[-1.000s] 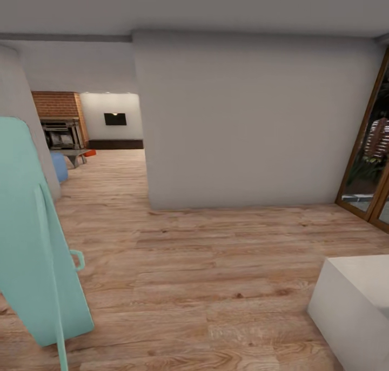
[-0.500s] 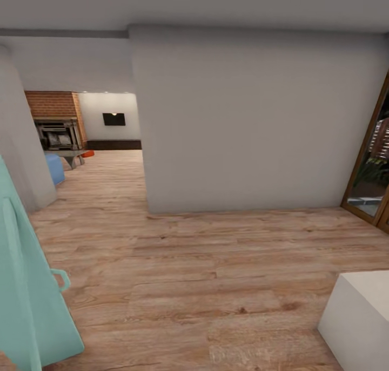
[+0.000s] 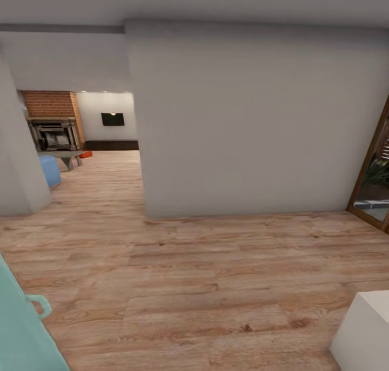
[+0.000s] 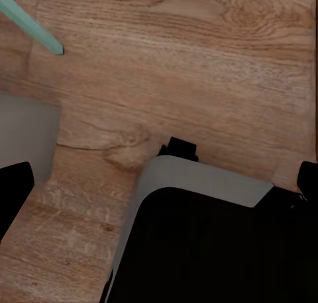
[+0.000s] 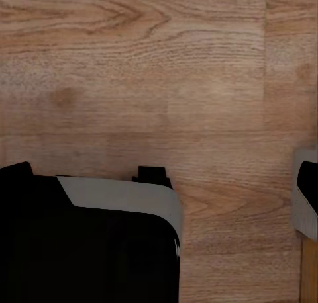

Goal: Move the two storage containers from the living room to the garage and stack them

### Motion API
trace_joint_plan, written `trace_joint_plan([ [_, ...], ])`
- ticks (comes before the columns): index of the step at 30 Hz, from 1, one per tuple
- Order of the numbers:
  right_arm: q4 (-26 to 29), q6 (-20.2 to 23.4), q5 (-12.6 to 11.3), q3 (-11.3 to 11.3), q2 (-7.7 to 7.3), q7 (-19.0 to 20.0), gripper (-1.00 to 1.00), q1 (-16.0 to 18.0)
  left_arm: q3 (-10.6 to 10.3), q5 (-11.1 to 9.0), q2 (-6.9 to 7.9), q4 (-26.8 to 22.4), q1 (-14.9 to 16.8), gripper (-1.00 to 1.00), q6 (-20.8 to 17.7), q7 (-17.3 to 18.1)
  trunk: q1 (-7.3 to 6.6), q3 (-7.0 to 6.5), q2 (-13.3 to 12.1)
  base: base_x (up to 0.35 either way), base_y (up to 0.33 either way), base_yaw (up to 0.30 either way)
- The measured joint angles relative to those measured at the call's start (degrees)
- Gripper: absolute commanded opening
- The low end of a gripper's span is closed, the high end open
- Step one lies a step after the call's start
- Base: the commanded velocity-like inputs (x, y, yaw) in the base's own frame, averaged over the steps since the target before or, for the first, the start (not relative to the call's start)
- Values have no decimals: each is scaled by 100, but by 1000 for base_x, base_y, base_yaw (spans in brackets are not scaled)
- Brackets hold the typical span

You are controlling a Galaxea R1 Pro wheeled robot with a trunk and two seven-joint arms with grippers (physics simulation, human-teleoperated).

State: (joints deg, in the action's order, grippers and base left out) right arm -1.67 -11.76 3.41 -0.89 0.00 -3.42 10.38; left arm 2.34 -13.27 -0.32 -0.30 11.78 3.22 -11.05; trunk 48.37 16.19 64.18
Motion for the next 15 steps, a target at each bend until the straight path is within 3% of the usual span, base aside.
trace_joint_plan([
  [15, 0, 0, 0, 0, 0, 1, 100, 0, 0, 4, -1, 0, 3, 100, -1, 0, 0, 0, 0, 321, 0, 0],
])
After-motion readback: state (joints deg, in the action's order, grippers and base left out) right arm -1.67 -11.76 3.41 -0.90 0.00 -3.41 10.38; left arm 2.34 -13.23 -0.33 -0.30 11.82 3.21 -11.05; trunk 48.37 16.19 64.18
